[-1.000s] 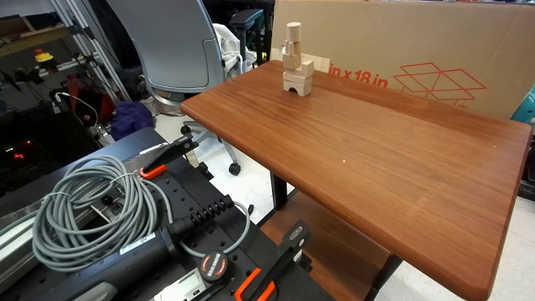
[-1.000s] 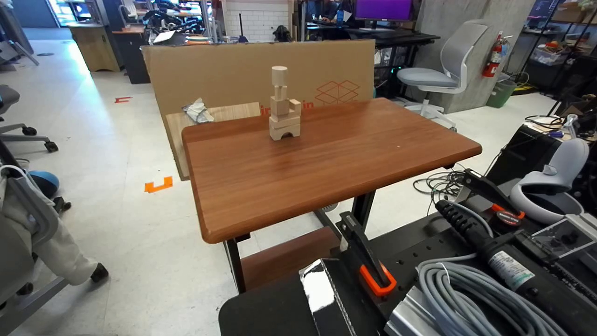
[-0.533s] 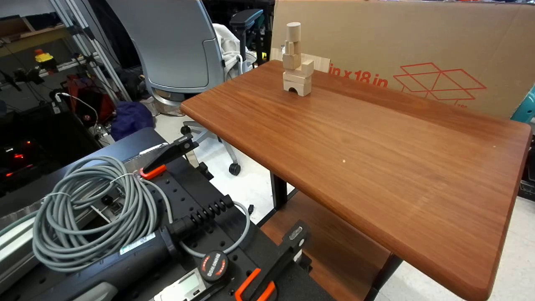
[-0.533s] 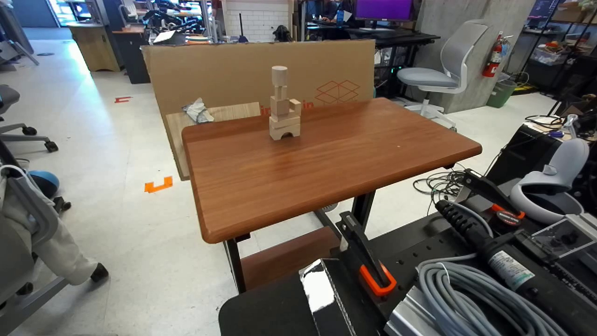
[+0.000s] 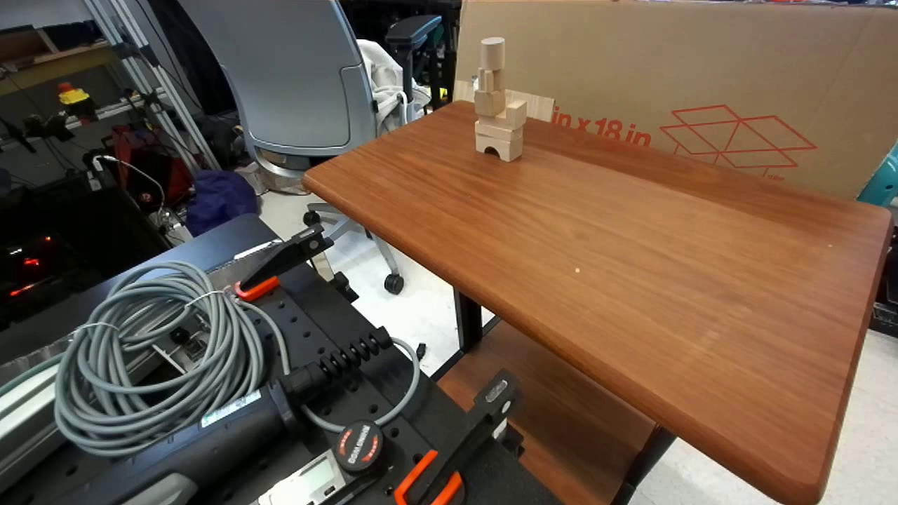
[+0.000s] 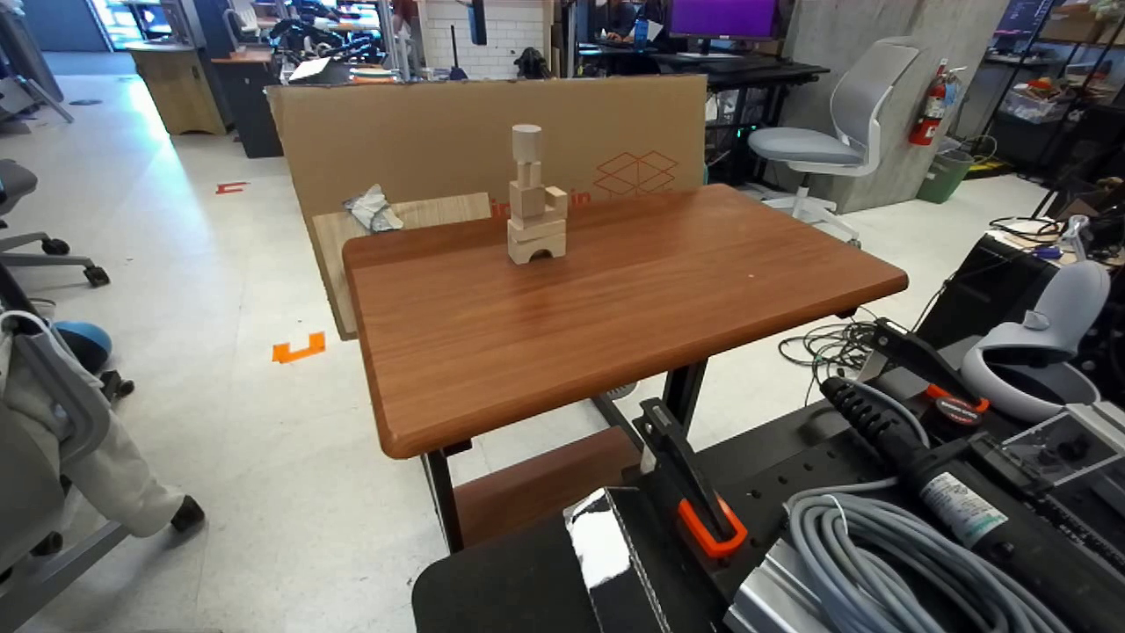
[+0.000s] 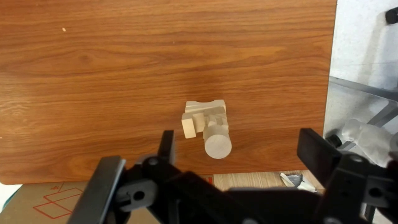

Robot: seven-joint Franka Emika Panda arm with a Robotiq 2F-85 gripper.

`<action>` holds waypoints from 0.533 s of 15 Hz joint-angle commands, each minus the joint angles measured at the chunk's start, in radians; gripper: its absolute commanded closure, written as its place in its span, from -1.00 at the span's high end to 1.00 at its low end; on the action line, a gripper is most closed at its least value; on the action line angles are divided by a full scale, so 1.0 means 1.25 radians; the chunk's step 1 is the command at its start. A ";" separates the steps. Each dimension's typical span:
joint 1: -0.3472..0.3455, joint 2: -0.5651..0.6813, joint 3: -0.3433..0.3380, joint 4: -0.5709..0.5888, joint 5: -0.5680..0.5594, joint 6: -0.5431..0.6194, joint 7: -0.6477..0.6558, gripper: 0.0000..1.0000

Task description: Remove the cylinder from the stack

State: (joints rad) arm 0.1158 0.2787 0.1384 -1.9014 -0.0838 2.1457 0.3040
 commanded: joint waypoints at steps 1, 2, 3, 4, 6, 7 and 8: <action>0.024 0.062 -0.021 0.068 -0.015 -0.009 -0.022 1.00; 0.026 0.073 -0.023 0.077 -0.015 -0.009 -0.027 1.00; 0.027 0.088 -0.024 0.088 -0.015 -0.009 -0.034 1.00; 0.029 0.102 -0.027 0.099 -0.017 -0.009 -0.041 1.00; 0.034 0.128 -0.033 0.119 -0.021 -0.006 -0.045 1.00; 0.037 0.142 -0.036 0.130 -0.023 -0.008 -0.050 1.00; 0.040 0.154 -0.039 0.139 -0.024 -0.010 -0.054 1.00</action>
State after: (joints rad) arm 0.1401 0.4125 0.1148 -1.7963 -0.0920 2.1458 0.2591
